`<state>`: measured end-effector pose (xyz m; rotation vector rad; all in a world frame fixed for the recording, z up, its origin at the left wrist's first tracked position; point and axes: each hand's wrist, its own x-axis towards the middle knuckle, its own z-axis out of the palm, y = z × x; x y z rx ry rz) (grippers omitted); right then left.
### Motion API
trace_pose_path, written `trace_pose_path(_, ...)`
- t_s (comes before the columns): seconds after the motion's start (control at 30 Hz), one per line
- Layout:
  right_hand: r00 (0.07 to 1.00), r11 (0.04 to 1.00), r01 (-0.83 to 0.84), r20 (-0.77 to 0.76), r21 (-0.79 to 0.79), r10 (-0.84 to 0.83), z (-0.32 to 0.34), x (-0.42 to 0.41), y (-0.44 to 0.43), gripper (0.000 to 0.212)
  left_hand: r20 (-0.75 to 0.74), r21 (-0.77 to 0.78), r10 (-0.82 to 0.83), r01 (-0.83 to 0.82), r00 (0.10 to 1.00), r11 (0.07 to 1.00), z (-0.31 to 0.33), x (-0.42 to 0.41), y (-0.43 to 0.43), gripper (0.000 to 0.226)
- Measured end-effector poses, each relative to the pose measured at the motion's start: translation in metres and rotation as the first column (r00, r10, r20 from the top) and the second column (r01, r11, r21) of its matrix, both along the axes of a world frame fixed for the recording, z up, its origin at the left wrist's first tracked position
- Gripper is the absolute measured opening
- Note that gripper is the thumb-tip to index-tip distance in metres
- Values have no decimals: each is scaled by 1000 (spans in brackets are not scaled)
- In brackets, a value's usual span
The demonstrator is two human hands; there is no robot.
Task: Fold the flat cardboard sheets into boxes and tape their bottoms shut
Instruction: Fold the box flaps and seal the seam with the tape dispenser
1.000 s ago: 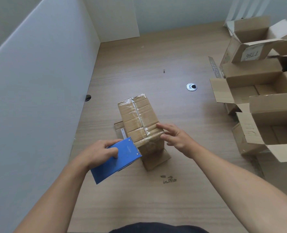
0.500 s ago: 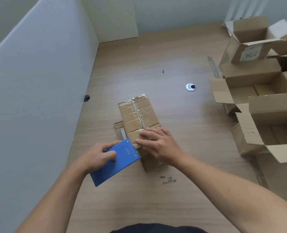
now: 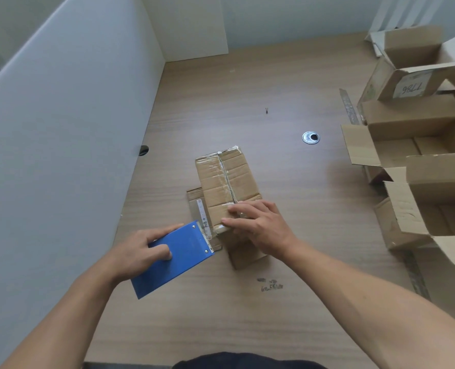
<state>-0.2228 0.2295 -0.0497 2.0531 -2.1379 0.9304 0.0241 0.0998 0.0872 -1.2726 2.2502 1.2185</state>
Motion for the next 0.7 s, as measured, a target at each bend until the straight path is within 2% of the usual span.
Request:
trace_pose_path(0.3,1000,1000,-7,-6,-17,7,0,3,-1,29,75,3,33,-33,997,999,-6,14,-10,57)
trace_pose_path(0.57,1000,1000,-3,-27,-23,3,0,6,-1,28,102,-21,25,-23,995,1000,-16,-13,-10,48)
trace_pose_path(0.7,1000,1000,-5,-30,-20,4,0,8,0,29,123,-67,-24,32,992,997,-22,-28,-13,63)
